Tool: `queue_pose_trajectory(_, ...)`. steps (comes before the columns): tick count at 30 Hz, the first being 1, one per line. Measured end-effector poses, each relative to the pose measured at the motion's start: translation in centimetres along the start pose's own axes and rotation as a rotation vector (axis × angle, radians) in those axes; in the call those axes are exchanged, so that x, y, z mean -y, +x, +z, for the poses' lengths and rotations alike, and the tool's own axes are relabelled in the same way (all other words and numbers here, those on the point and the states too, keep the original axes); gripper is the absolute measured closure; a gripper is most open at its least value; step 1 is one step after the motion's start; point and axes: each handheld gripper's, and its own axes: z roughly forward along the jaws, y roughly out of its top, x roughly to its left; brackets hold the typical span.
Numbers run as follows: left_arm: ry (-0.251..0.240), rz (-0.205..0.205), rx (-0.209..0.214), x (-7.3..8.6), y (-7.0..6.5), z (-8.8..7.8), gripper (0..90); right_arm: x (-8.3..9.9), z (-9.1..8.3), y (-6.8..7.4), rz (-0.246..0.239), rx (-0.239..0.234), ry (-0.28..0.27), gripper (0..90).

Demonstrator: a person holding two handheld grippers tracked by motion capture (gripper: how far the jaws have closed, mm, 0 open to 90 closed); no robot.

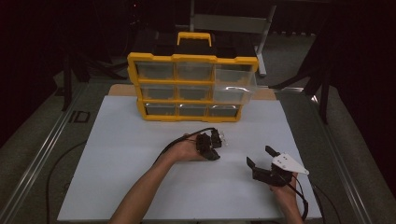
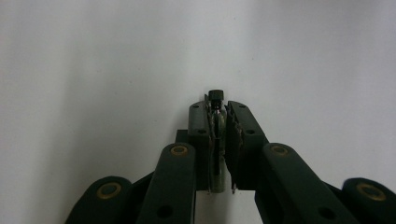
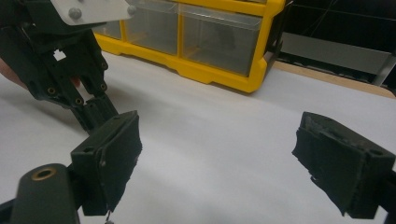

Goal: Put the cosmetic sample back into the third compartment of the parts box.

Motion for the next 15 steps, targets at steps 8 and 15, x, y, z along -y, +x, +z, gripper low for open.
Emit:
queue_pose_trajectory(8,-0.044,-0.013,-0.018,0.1,0.3,-1.9,81.9,0.0,0.1,0.0,0.002,-0.002,0.002,14.1)
queue_pose_trajectory(15,-0.105,-0.044,-0.046,0.4,0.6,-3.9,81.8,0.0,0.0,0.0,0.002,0.0,0.001,14.1)
